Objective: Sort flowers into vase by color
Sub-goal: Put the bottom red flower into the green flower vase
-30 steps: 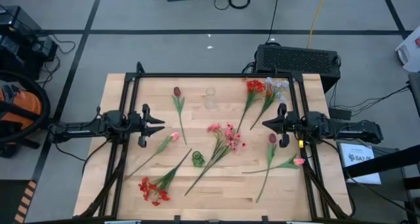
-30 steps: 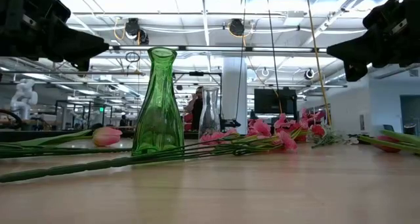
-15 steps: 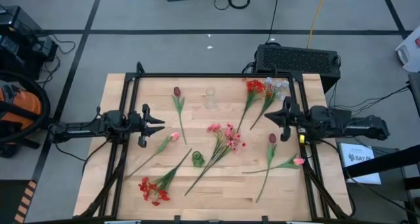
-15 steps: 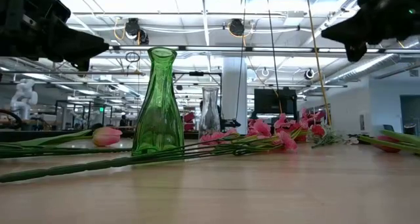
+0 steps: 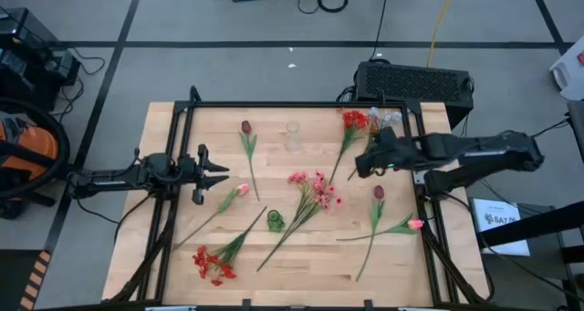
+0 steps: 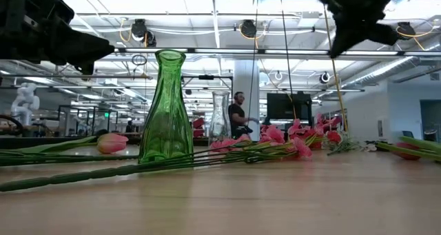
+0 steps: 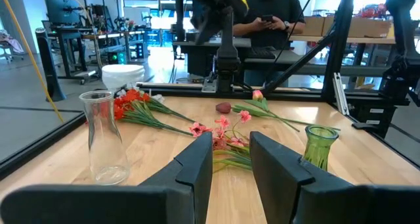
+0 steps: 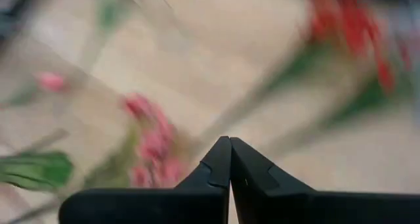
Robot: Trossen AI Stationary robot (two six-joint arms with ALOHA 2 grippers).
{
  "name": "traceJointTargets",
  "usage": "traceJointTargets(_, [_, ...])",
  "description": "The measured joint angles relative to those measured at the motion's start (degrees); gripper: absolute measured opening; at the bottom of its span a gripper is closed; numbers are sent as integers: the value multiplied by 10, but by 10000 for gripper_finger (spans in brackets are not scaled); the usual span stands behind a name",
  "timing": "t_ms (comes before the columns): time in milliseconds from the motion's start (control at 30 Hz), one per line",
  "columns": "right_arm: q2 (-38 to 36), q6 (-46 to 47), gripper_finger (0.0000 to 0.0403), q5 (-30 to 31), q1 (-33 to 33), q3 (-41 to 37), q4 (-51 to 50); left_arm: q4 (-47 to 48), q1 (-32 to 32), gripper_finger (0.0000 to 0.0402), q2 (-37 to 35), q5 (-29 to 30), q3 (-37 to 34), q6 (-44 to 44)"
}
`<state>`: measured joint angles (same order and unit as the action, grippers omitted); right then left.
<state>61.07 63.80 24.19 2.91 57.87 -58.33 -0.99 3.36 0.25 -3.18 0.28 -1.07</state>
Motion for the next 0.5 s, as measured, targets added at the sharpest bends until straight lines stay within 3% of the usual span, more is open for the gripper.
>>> traceJointTargets(133, [78, 163, 0, -71, 25, 59, -138, 0, 0, 109, 0, 0, 0, 0])
traceJointTargets(500, [104, 427, 17, -169, 143, -9, -132, 0, 0, 109, 0, 0, 0, 0])
